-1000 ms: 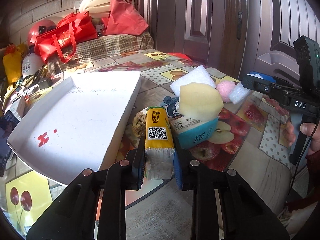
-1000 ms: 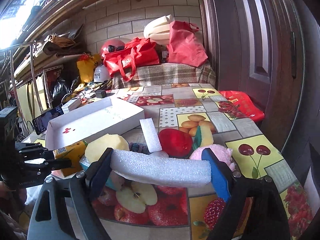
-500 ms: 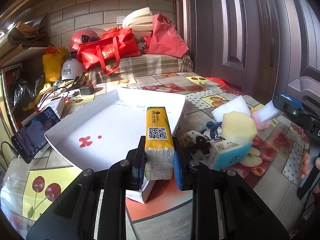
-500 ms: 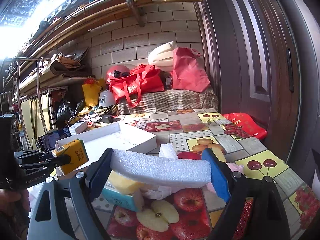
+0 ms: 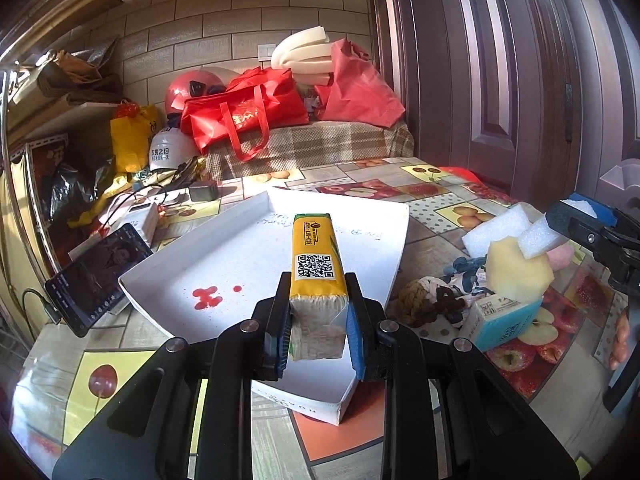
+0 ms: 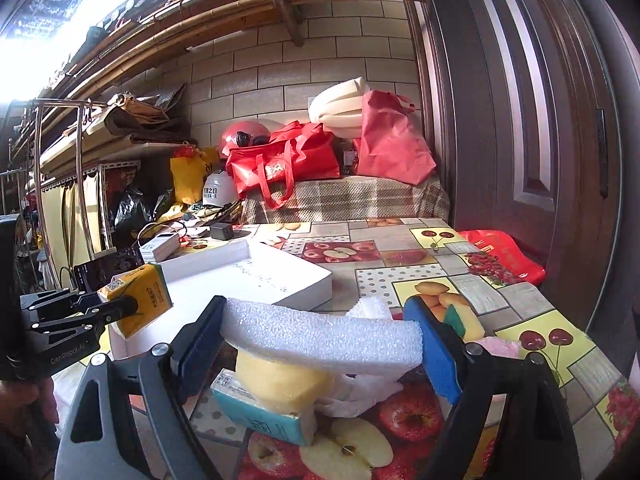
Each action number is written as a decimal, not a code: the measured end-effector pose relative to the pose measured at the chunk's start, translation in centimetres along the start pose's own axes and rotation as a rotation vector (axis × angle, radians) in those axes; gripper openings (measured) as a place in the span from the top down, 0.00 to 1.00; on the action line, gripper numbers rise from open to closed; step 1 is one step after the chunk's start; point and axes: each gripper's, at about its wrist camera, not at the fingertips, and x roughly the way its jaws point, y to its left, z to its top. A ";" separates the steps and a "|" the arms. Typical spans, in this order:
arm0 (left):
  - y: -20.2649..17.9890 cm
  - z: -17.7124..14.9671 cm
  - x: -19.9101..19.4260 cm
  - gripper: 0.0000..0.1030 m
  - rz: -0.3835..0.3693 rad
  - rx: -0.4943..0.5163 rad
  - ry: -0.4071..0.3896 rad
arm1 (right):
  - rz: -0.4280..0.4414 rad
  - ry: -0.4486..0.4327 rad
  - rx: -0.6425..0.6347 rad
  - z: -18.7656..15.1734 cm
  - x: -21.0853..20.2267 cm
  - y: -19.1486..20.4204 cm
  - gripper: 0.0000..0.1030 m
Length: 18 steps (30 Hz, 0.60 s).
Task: Organize soft objects
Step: 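Carry the yellow packet toward the white box while right carries the foam strip, then lower the yellow packet into the box and open left while right releases foam there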
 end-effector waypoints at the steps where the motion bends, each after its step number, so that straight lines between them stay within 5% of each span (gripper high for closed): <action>1: 0.6 0.1 0.2 0.78 0.008 -0.007 -0.014 | 0.004 0.001 0.000 0.1 0.4 0.3 0.15; 18: 6.2 1.2 3.4 0.77 0.085 -0.083 -0.064 | 0.156 -0.013 -0.085 0.5 5.1 8.5 0.15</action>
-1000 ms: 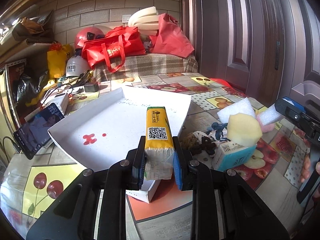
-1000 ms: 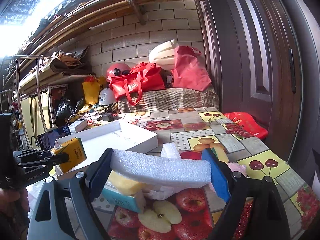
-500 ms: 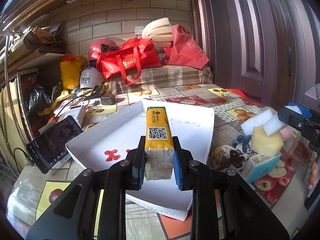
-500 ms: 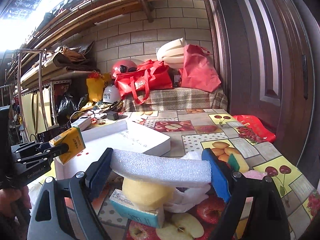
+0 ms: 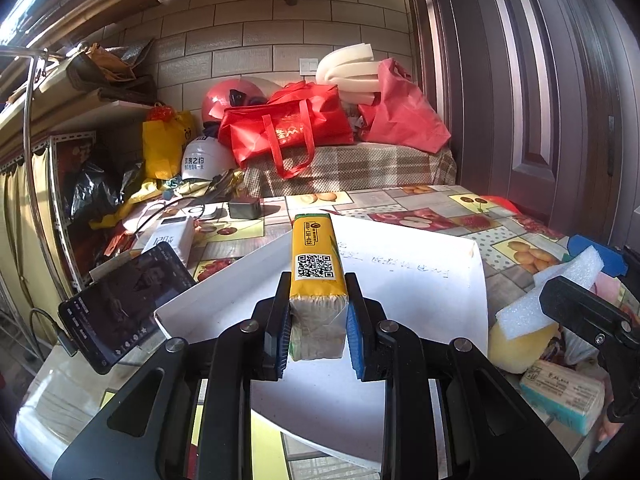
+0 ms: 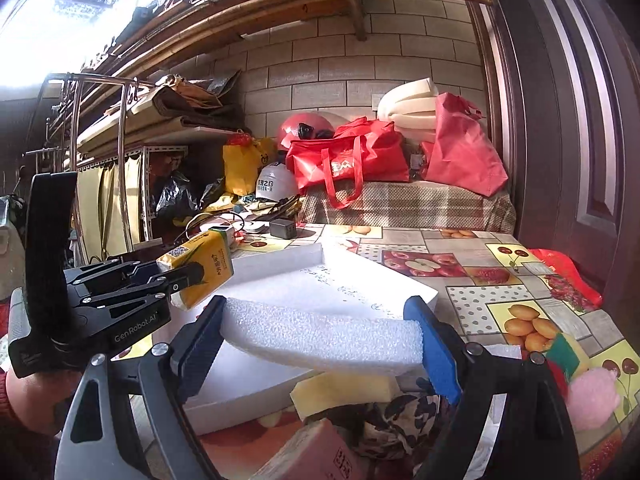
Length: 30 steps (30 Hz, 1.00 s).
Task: Organize soft objects
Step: 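Lower the yellow packet into the box and open left while right releases foam there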
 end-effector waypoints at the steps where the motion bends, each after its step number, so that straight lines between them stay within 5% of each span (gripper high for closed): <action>1: 0.4 0.1 0.2 0.77 0.007 -0.012 -0.001 | 0.005 -0.011 -0.004 0.2 0.3 0.4 0.15; 14: 1.5 0.7 2.4 0.77 0.034 -0.018 0.021 | 0.021 0.025 0.050 0.8 4.9 0.3 0.15; 25: 1.5 0.8 2.6 0.77 0.039 -0.018 0.019 | 0.021 0.033 0.070 0.7 4.8 0.2 0.13; 30: 1.7 0.8 2.7 0.77 0.059 -0.034 0.030 | 0.016 0.053 0.073 0.7 5.3 0.1 0.00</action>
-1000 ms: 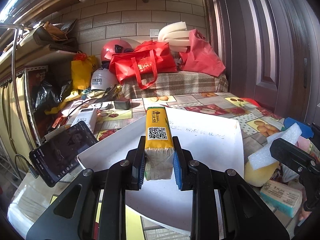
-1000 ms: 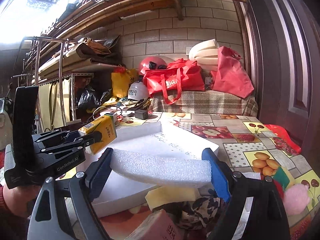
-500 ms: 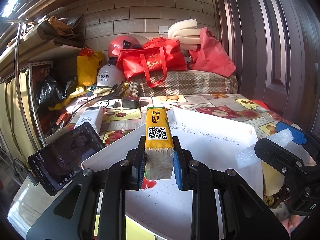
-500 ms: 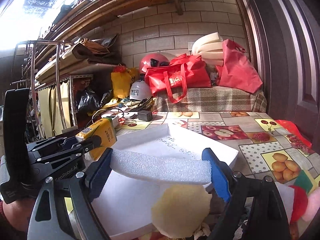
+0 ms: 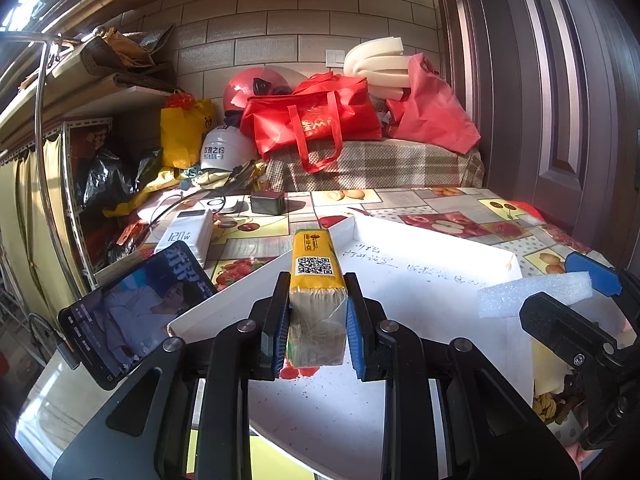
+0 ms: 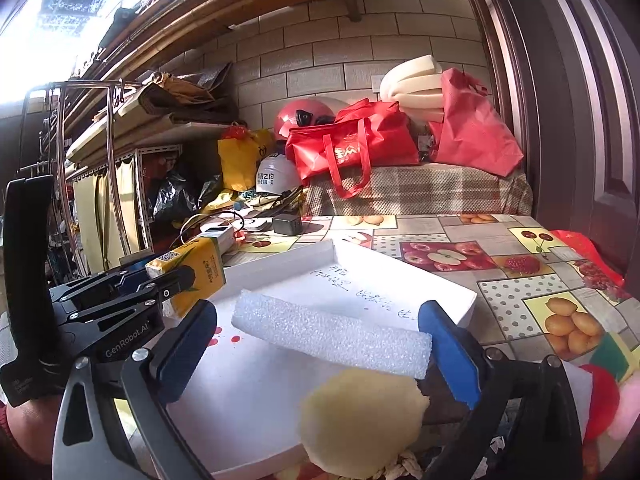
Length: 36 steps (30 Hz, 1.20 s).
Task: Organize soft objects
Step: 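Lower the yellow packet into the box and open left while right releases foam there, then grasp the pink tissue pack with left tool while right grasps a yellow sponge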
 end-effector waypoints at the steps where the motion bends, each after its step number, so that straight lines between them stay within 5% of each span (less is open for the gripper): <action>1: 0.0 0.0 0.0 0.75 0.004 -0.001 0.001 | -0.002 -0.004 0.001 0.0 -0.1 0.0 0.00; 6: -0.1 0.1 -0.1 0.72 0.008 0.002 -0.005 | -0.013 0.001 0.027 0.0 -0.1 -0.5 0.00; 11: 0.0 0.1 -0.2 0.21 0.015 -0.003 -0.006 | -0.017 0.023 0.098 -0.2 -0.1 -1.9 0.00; 17: 0.1 0.1 -0.3 0.07 0.025 -0.012 -0.013 | 0.003 0.046 0.131 -0.3 0.3 -2.3 0.00; 36: 0.2 0.2 -1.5 0.04 0.001 -0.009 -0.070 | 0.011 0.253 0.205 -1.4 2.5 -4.0 0.00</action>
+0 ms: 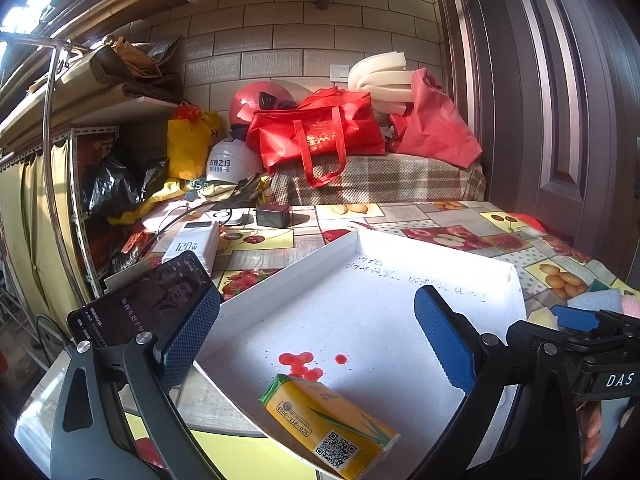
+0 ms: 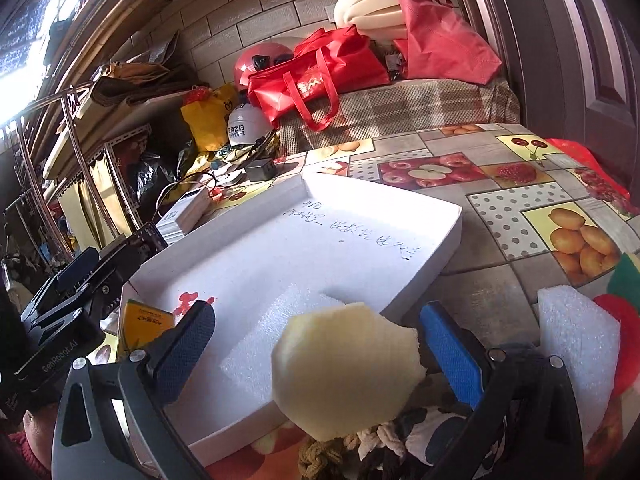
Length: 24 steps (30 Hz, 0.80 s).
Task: Organize soft objects
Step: 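Grasp the pink tissue pack with left tool while right grasps a yellow sponge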
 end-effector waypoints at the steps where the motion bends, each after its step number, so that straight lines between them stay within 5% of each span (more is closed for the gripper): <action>1: -0.1 -0.1 -0.5 0.04 -0.015 0.000 -0.020 | 0.003 0.009 0.002 0.0 0.1 0.0 0.01; 10: -1.5 -0.7 -6.1 0.04 -0.274 -0.039 -0.045 | 0.032 0.063 0.021 -0.4 0.5 -0.6 0.14; 14: -3.6 -1.2 -9.5 0.04 -0.411 0.022 -0.021 | 0.044 0.102 0.046 -0.6 0.8 -1.2 0.38; 21: -8.4 -2.9 -10.9 0.05 -0.563 0.175 0.223 | 0.099 0.044 0.022 -1.0 -1.5 -1.3 0.50; 24: -10.1 -4.2 -10.6 0.26 -0.570 0.234 0.327 | 0.099 -0.043 -0.036 -1.3 -4.1 -0.8 0.50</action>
